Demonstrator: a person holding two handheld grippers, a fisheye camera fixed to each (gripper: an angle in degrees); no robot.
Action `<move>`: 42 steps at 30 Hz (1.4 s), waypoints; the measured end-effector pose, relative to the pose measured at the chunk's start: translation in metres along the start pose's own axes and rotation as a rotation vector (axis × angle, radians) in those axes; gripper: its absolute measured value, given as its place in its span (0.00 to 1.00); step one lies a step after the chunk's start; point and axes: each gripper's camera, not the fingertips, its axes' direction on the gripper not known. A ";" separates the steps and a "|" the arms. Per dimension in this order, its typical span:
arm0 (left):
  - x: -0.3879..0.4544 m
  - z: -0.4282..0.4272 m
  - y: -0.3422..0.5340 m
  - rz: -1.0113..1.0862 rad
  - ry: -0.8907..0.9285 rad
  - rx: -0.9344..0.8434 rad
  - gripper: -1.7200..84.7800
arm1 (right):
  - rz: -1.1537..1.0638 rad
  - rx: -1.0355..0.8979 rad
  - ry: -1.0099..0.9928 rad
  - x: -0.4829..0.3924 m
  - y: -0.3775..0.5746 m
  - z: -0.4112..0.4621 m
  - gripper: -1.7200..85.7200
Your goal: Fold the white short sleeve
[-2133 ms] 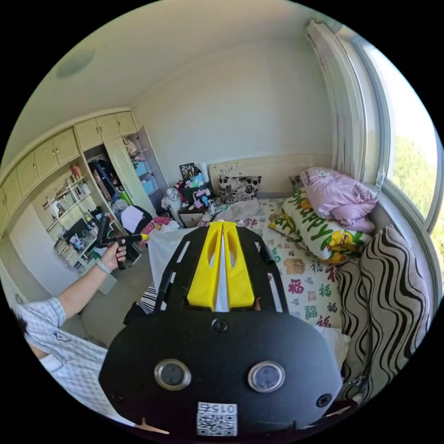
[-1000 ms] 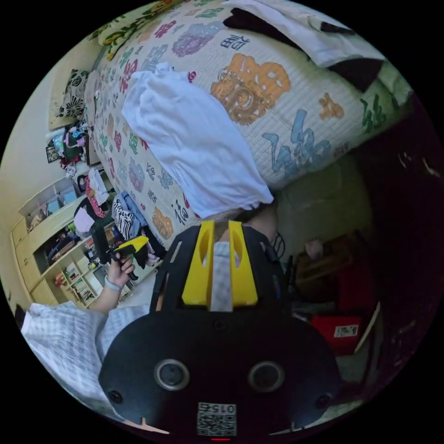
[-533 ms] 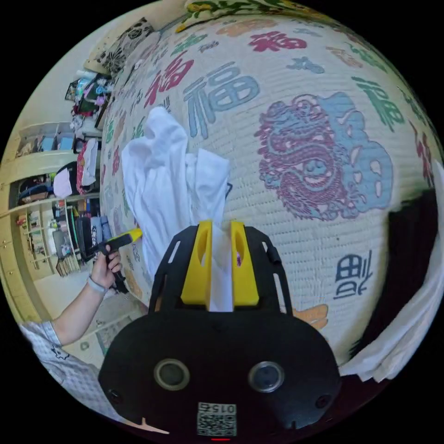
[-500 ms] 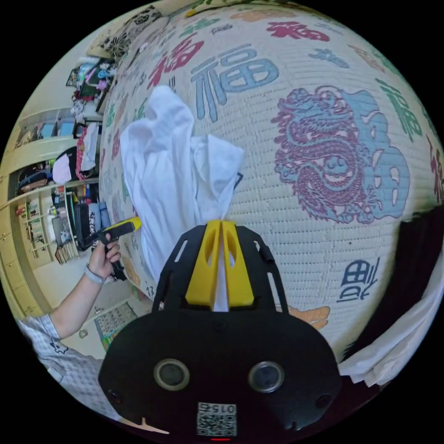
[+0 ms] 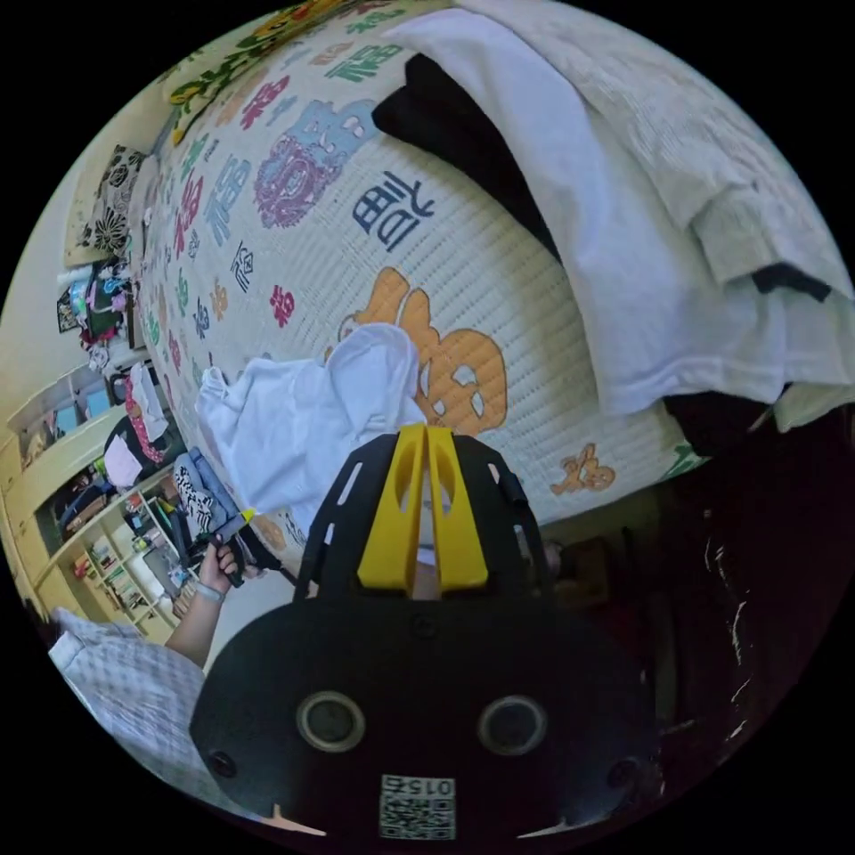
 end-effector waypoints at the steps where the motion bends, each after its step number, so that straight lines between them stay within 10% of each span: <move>1: -0.003 0.001 -0.002 -0.001 -0.015 -0.031 0.06 | 0.006 0.017 -0.012 -0.003 0.000 0.001 0.01; 9: -0.012 -0.067 -0.053 0.136 -0.189 0.158 0.12 | -0.340 0.290 0.139 -0.094 -0.050 -0.032 0.08; 17: 0.042 -0.063 -0.173 0.536 -0.234 0.090 0.17 | -0.766 -0.219 0.074 -0.211 -0.111 0.073 0.10; 22: 0.022 -0.048 -0.177 0.632 -0.399 -0.036 0.08 | -0.857 -0.209 0.161 -0.227 -0.085 0.083 0.02; 42: -0.147 -0.116 -0.053 0.323 0.339 0.416 0.06 | -1.198 -0.064 -0.017 -0.327 0.098 0.092 0.02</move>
